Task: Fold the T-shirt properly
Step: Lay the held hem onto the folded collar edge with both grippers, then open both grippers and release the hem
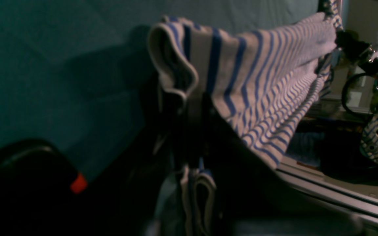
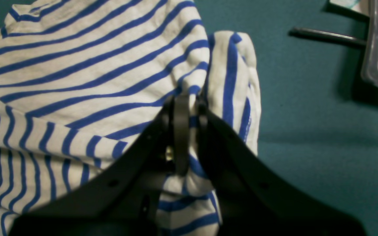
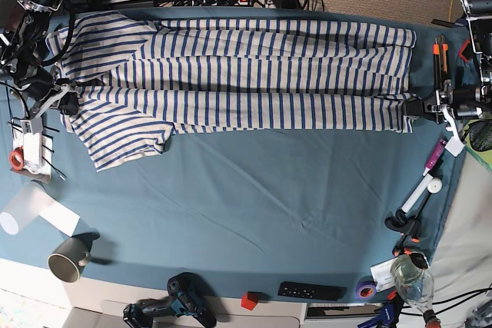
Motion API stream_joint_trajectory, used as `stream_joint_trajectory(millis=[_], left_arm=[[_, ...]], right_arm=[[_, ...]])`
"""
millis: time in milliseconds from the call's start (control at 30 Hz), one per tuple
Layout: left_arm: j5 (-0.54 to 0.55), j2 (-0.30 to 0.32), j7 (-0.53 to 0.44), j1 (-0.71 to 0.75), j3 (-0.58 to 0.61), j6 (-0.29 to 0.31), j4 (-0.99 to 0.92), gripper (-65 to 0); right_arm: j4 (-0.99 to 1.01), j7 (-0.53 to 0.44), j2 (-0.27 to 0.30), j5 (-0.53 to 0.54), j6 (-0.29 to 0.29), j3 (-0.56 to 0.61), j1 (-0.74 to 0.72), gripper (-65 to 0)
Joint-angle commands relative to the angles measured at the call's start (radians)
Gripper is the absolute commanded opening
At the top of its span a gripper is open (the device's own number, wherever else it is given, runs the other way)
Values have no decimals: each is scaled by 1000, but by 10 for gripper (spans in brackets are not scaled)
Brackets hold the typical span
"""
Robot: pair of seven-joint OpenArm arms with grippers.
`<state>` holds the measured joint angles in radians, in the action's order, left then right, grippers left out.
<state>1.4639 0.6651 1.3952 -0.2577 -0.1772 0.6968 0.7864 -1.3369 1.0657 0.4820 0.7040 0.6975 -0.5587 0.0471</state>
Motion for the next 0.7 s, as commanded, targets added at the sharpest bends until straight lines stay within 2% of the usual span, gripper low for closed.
stream_joint_trajectory(millis=[0, 67, 167, 433, 667], left_arm=[[20, 27, 1, -16, -4, 1, 16, -528], [20, 27, 1, -16, -4, 1, 16, -453], [20, 27, 1, -16, -4, 1, 16, -443], [20, 28, 1, -17, -4, 1, 17, -443], [20, 47, 1, -23, -4, 1, 17, -443]], right_arm=[[-18, -19, 27, 5, 1, -6, -11, -619], [-18, -19, 27, 5, 1, -6, -11, -555], [-18, -22, 27, -14, 1, -6, -11, -492], [-18, -27, 28, -104, 1, -6, -11, -491], [-18, -27, 55, -103, 1, -6, -12, -491]])
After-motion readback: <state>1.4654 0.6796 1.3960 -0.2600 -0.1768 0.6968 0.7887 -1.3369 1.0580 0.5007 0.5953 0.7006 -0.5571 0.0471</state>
